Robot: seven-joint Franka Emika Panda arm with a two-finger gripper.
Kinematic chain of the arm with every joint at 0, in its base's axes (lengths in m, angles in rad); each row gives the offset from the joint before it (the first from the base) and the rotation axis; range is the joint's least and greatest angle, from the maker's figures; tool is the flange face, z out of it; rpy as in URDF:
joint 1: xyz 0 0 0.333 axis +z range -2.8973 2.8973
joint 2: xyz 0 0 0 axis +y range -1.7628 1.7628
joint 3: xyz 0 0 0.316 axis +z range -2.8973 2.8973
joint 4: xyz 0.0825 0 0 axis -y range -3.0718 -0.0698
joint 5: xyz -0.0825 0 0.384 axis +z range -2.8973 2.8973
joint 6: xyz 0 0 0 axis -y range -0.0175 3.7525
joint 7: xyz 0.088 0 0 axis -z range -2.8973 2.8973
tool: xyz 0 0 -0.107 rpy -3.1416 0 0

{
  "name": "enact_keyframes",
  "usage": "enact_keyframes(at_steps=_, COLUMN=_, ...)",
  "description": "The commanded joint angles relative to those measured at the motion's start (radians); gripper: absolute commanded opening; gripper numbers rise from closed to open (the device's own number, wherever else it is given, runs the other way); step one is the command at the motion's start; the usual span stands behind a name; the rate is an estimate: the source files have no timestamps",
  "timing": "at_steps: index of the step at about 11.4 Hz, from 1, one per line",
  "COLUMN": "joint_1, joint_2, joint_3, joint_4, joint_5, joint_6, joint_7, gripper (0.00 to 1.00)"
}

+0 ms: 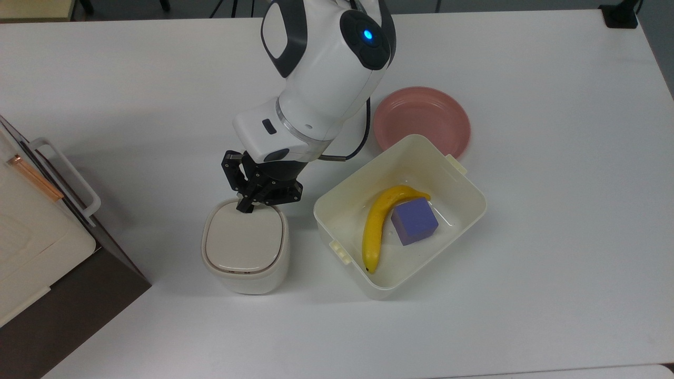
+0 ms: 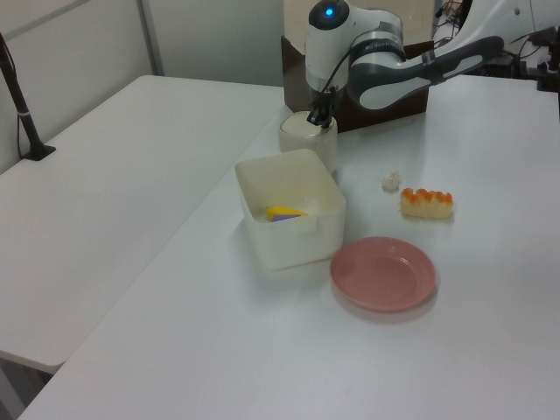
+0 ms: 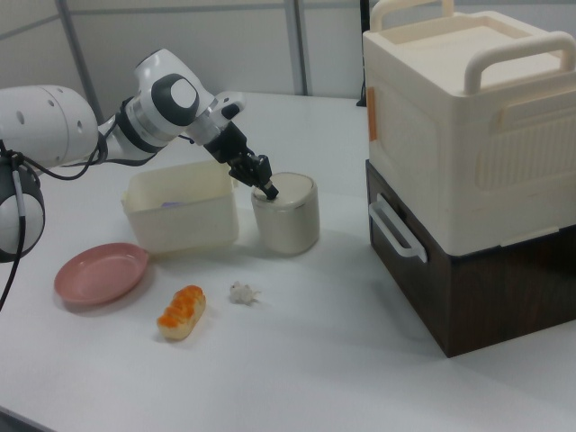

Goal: Open the trash can
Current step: 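Push the trash can lid upward with the gripper to flip it open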

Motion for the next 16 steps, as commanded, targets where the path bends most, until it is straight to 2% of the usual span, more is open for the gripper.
enact_keyframes(at_steps=1, joint_1=0.007, joint_2=0.006, joint_3=0.002, joint_4=0.01, joint_5=-0.038, joint_6=0.005, joint_7=0.025, gripper=0.0)
enact_keyframes(at_steps=4, joint_1=0.011, joint_2=0.013, joint_3=0.002, joint_4=0.007, joint_5=-0.05, joint_6=0.005, joint_7=0.034, gripper=0.0)
enact_keyframes(at_steps=7, joint_1=0.011, joint_2=0.013, joint_3=0.011, joint_4=-0.018, joint_5=-0.101, joint_6=0.008, joint_7=0.083, gripper=0.0)
enact_keyframes(at_steps=16, joint_1=0.01, joint_2=0.013, joint_3=0.037, joint_4=-0.053, joint_5=-0.132, joint_6=0.008, joint_7=0.127, gripper=0.0)
